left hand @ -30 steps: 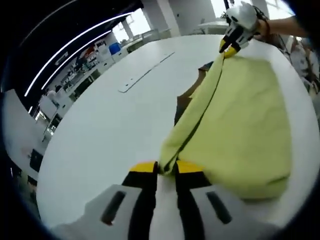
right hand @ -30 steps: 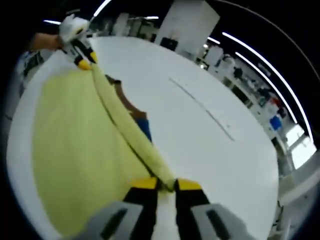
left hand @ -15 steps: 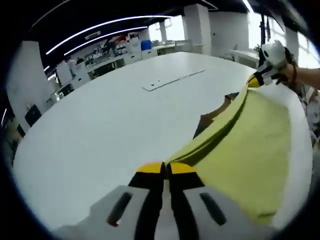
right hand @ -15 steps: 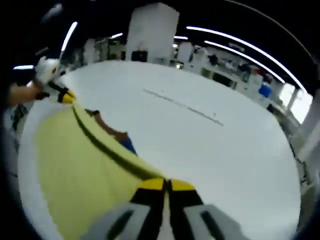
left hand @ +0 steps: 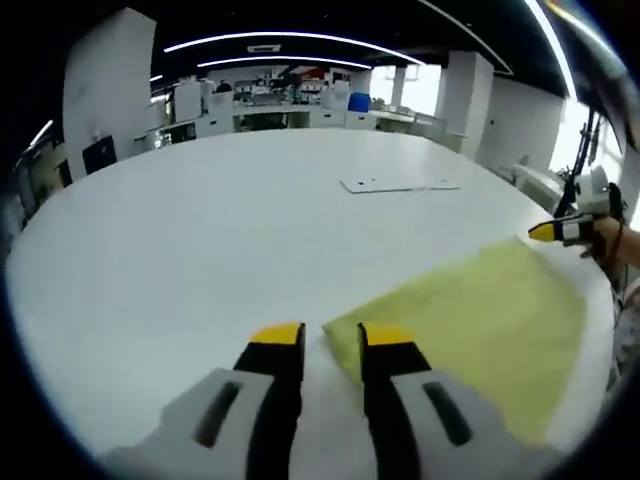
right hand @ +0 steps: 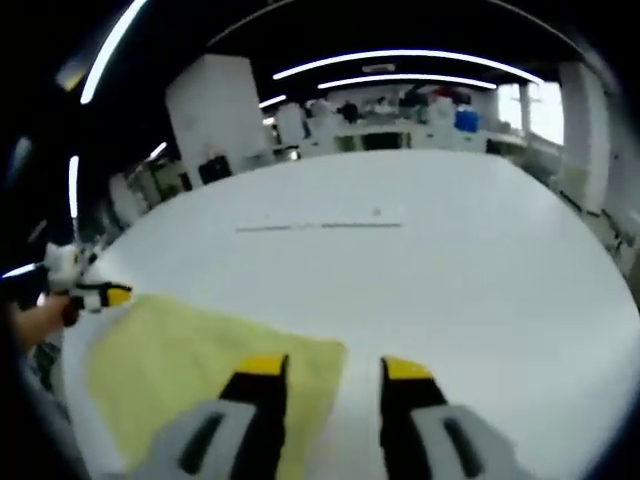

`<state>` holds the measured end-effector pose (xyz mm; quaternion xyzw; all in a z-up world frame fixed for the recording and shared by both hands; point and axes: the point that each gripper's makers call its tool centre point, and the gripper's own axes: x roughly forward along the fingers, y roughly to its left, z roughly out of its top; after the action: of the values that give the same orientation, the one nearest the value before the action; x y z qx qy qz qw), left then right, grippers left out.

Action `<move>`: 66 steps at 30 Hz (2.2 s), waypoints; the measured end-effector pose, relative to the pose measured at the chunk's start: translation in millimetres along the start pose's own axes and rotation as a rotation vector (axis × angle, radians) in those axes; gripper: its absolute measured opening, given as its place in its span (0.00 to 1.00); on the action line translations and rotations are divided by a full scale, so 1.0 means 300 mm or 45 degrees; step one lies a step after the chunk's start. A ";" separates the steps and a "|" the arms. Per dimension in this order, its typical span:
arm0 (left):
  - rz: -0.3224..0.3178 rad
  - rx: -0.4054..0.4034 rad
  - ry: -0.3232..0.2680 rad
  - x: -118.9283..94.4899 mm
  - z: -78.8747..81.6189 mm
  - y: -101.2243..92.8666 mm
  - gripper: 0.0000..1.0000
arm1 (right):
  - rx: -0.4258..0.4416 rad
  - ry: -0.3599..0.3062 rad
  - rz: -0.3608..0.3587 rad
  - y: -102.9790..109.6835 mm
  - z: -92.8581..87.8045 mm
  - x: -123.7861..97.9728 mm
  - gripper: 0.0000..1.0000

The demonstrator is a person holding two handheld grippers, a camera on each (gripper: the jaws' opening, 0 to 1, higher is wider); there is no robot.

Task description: Fold the garment on the visible template until the final outline fits inside the template.

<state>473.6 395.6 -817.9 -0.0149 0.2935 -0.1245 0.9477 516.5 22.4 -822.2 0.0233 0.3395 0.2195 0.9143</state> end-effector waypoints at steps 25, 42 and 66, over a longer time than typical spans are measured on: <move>-0.222 0.100 -0.087 -0.249 -0.021 -0.166 0.84 | -0.120 0.072 0.249 0.165 -0.130 -0.209 0.89; -0.368 0.254 -0.084 -0.406 -0.132 -0.339 0.96 | -0.180 0.102 0.300 0.260 -0.282 -0.377 0.84; -0.274 0.123 -0.050 -0.465 -0.283 -0.349 0.28 | -0.219 0.034 0.239 0.262 -0.395 -0.435 0.40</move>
<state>291.1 332.1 -800.3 -0.0030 0.2654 -0.2391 0.9340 323.6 26.3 -818.5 -0.0263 0.3277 0.3328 0.8838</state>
